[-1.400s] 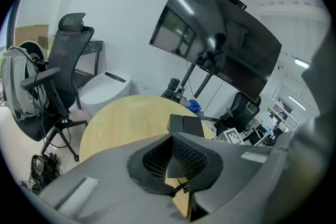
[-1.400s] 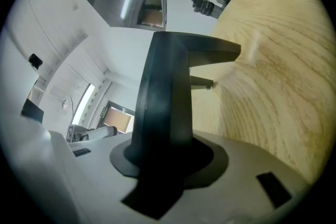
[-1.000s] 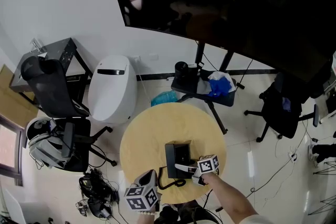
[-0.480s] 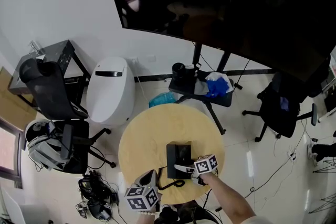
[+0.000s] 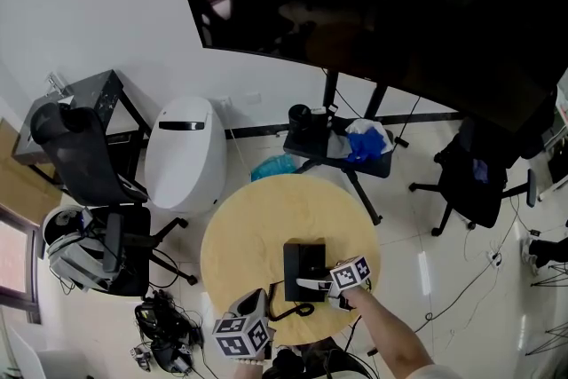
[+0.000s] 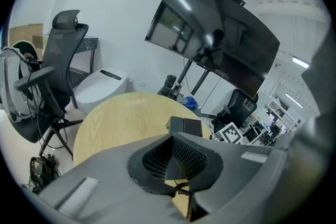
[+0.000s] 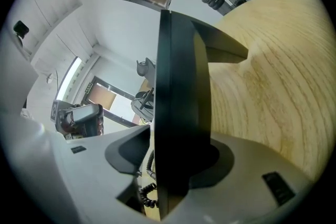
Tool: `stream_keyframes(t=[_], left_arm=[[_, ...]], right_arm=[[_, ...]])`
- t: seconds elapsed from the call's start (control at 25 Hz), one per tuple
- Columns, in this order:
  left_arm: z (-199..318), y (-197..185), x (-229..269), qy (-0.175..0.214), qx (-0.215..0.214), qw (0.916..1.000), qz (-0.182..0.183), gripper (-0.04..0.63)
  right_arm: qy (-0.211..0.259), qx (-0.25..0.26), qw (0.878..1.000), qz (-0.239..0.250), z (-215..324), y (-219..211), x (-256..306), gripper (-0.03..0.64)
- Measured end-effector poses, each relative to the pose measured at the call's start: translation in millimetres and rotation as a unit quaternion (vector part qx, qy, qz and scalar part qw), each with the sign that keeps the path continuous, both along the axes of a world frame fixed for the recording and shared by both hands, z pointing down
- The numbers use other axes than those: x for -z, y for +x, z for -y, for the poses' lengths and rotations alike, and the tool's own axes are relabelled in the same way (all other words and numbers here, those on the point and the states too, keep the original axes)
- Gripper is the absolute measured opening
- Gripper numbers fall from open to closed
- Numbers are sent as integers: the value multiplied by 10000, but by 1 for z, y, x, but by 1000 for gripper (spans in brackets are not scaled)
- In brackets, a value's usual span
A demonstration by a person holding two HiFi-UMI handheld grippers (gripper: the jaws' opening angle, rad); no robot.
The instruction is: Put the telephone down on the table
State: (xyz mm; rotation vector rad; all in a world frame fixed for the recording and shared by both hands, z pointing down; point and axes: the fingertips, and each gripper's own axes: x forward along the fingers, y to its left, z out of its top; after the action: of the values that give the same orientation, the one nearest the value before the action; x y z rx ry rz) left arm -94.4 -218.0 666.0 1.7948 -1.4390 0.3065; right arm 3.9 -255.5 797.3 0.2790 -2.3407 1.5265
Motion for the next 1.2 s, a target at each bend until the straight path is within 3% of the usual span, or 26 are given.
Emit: stream_keyframes(t=[0.12, 0.32, 0.52, 0.92, 1.2], left_arm=[[0, -1, -1, -6, -11, 10000, -2, -9], [0, 0, -2, -8, -22, 10000, -10, -9], [1, 3, -2, -19, -75, 10000, -33, -9], [-1, 11, -7, -72, -206, 9997, -66, -9], [-2, 12, -9, -97, -250, 9996, -89, -9]], right_arm=[[-22, 55, 10000, -42, -1, -1, 0, 275], [211, -273, 9962, -798, -1, 12, -16, 295], [343, -568, 9908, -1176, 1, 17, -19, 328], [1222, -453, 9655, -2252, 14, 32, -23, 450], [1625, -86, 9568, -2408, 20, 30, -20, 469]])
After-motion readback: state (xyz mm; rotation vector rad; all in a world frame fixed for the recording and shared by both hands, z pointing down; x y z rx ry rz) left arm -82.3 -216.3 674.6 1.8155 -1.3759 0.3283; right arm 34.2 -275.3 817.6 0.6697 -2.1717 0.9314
